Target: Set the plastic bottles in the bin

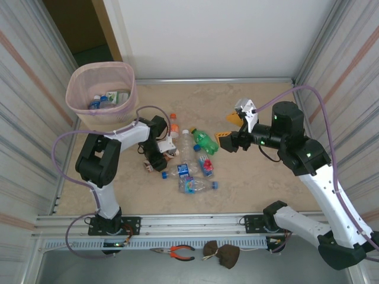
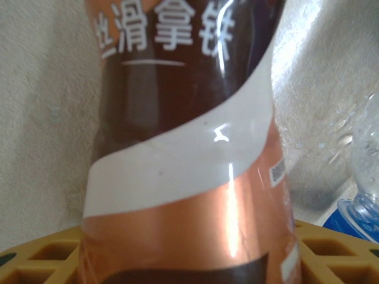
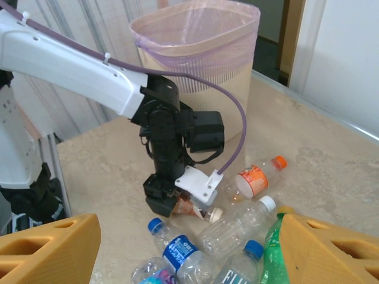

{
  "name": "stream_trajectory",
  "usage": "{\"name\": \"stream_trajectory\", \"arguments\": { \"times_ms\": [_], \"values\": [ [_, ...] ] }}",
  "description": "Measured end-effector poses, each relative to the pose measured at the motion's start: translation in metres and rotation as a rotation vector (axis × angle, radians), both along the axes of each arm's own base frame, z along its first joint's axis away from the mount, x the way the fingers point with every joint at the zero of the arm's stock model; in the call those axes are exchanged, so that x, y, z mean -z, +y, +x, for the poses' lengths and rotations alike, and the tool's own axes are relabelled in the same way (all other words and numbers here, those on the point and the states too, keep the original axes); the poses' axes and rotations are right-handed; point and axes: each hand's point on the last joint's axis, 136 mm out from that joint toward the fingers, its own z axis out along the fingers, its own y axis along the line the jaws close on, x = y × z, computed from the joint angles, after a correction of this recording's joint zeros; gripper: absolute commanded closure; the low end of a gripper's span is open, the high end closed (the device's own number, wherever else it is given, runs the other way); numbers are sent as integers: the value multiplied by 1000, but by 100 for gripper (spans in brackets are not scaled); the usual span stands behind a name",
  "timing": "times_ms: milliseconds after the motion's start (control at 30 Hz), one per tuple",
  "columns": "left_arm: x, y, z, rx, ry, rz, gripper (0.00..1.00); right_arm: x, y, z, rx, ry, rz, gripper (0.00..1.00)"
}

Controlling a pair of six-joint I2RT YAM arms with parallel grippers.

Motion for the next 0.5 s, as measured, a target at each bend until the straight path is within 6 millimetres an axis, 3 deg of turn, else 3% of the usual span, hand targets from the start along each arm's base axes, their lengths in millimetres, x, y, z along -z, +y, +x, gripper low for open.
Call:
{"name": "stream_trajectory", "arguments": {
  "times_ms": [300, 500],
  "values": [
    [-3, 0, 0, 1, -7, -4, 46, 3, -1, -2, 1, 14, -8, 22],
    [-31, -4, 6, 0, -92, -51, 46, 5, -2, -2, 5, 20, -13, 22]
  ]
}}
